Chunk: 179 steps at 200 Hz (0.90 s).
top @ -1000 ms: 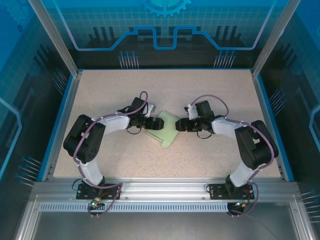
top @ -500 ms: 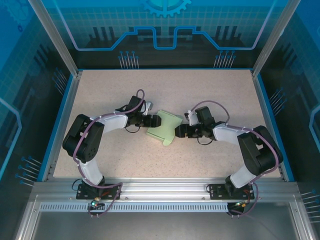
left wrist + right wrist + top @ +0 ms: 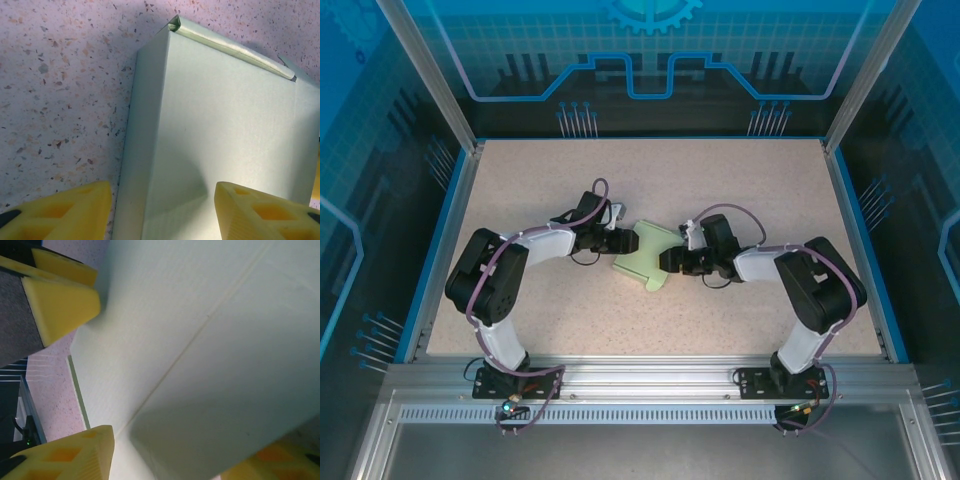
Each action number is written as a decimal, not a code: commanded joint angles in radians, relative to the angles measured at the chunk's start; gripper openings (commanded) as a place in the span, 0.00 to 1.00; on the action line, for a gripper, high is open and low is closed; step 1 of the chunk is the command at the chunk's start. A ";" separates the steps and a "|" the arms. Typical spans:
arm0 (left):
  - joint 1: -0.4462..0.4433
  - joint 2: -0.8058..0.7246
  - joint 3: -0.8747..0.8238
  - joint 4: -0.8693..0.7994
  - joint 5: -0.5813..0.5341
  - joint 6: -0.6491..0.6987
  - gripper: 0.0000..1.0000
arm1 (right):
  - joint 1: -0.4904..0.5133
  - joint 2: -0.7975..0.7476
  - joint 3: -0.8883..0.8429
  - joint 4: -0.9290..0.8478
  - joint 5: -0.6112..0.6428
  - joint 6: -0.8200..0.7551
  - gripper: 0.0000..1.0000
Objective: Fold the paper box
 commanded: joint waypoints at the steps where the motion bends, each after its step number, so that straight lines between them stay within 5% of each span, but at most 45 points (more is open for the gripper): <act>1: 0.010 0.007 -0.014 0.008 0.043 -0.009 0.55 | 0.015 0.019 0.031 0.069 -0.029 0.033 0.54; 103: 0.009 0.022 -0.052 0.099 0.163 -0.077 0.51 | 0.015 0.010 0.030 0.109 -0.023 0.061 0.41; 179: 0.009 0.058 -0.028 0.044 0.092 -0.033 0.48 | -0.010 -0.054 -0.005 -0.007 0.035 -0.008 0.49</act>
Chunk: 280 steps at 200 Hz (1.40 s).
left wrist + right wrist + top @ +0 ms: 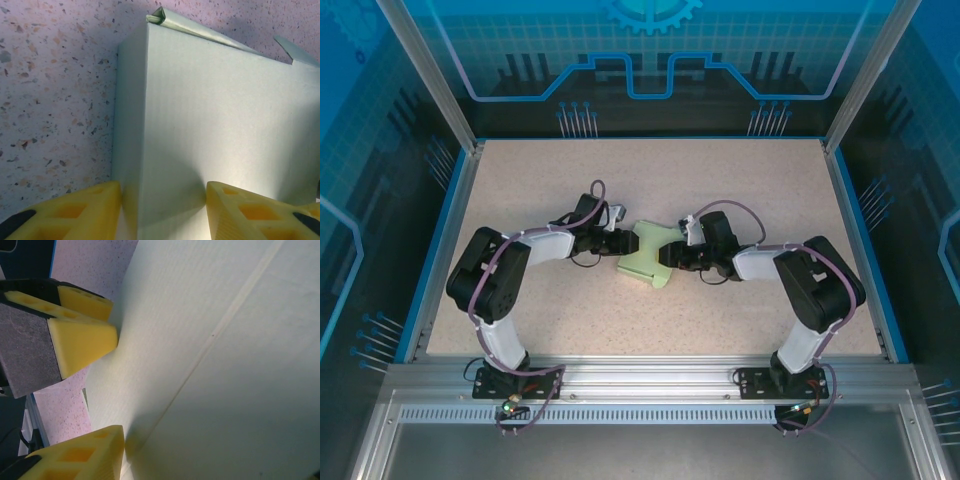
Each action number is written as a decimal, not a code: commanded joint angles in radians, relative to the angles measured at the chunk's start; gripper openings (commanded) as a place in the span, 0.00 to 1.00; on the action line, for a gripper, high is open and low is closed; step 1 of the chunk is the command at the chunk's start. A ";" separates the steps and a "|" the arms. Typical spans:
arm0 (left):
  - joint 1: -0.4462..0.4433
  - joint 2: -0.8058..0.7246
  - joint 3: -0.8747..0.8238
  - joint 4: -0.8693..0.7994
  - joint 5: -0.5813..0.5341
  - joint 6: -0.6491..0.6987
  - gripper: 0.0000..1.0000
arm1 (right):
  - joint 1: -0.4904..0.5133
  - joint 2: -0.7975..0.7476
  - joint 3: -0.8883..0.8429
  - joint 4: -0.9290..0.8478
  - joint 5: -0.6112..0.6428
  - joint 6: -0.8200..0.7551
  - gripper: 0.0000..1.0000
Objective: Fold the paper box
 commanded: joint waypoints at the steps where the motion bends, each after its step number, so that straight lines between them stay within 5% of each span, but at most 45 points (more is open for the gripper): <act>1: -0.003 0.040 0.012 -0.047 -0.011 0.020 0.48 | -0.010 -0.056 -0.015 -0.046 0.011 -0.044 0.49; 72: -0.002 0.049 0.019 -0.057 -0.021 0.026 0.47 | -0.030 -0.086 -0.023 -0.147 0.044 -0.090 0.51; 192: -0.006 0.029 0.001 -0.028 0.035 -0.012 0.39 | -0.015 0.051 0.008 0.101 -0.089 0.014 0.44; 280: -0.039 0.032 -0.002 0.024 0.103 -0.053 0.39 | -0.015 -0.107 -0.017 0.069 -0.075 0.007 0.40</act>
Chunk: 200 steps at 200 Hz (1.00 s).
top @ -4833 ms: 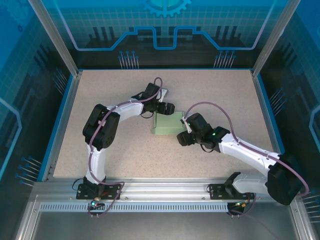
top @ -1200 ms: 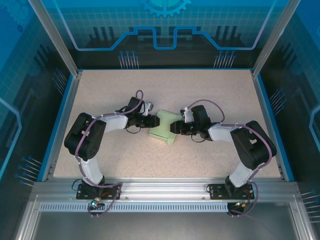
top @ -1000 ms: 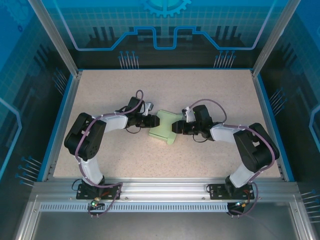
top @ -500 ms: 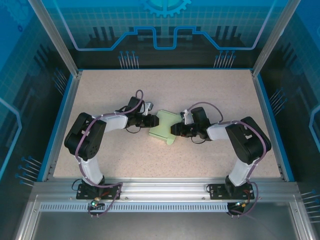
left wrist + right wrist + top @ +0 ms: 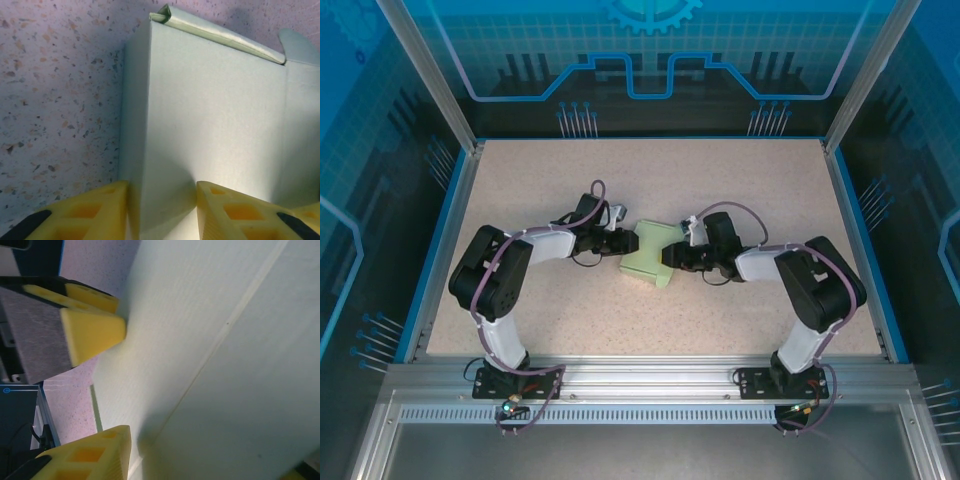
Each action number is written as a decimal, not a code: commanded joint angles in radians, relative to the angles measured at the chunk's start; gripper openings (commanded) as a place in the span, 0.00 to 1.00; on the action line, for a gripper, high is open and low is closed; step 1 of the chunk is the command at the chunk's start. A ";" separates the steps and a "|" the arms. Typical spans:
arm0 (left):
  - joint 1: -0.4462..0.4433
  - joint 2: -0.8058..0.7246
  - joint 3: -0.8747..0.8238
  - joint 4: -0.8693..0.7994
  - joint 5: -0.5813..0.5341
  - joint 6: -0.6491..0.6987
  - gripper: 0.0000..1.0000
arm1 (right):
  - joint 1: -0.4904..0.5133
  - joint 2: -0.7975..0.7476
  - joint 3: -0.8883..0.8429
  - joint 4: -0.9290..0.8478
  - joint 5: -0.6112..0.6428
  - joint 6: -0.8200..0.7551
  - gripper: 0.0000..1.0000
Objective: Fold the paper box
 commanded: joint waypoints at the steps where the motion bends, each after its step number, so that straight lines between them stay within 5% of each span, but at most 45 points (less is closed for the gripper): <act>1: -0.038 0.015 -0.009 0.002 0.071 -0.015 0.39 | 0.004 -0.096 0.004 0.028 -0.019 -0.013 0.40; 109: -0.103 0.089 0.072 0.012 0.083 -0.014 0.47 | 0.055 -0.221 0.032 -0.260 0.159 -0.099 0.38; 200: -0.103 0.119 0.117 -0.001 0.092 0.000 0.51 | 0.091 -0.216 0.111 -0.317 0.219 -0.093 0.41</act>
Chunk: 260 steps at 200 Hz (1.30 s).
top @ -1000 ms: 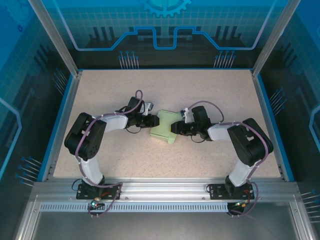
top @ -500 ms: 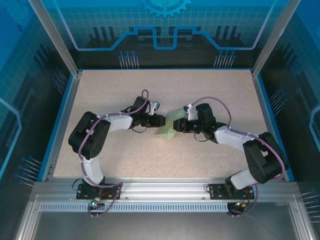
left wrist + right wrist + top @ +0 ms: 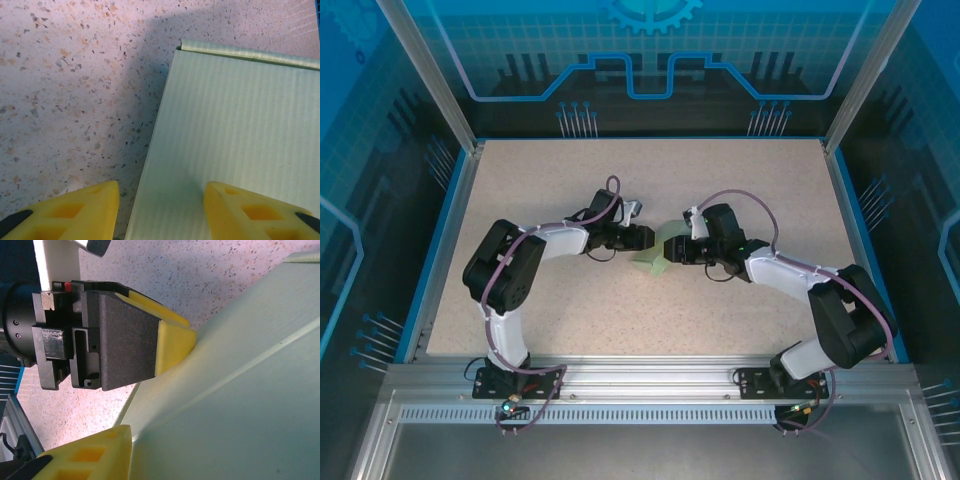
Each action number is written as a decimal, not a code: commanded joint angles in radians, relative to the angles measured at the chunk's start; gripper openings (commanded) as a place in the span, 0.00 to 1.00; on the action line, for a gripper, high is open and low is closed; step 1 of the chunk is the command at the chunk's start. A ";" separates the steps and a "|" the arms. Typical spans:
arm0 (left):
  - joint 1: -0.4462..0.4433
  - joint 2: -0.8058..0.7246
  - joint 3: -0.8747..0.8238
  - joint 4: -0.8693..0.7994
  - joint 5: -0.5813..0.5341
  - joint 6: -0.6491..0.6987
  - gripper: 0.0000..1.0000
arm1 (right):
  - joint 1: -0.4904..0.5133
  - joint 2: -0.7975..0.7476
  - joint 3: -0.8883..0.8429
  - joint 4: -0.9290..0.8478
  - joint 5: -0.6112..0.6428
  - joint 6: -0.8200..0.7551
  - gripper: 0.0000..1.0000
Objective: Fold the paper box
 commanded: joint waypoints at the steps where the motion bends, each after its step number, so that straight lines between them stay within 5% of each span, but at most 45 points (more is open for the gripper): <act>1: -0.040 0.037 0.023 -0.045 0.074 0.015 0.51 | 0.030 0.007 0.039 -0.011 0.008 -0.018 0.41; 260: 0.002 0.084 0.125 -0.091 0.071 0.046 0.57 | 0.032 0.094 0.165 -0.137 0.062 -0.061 0.44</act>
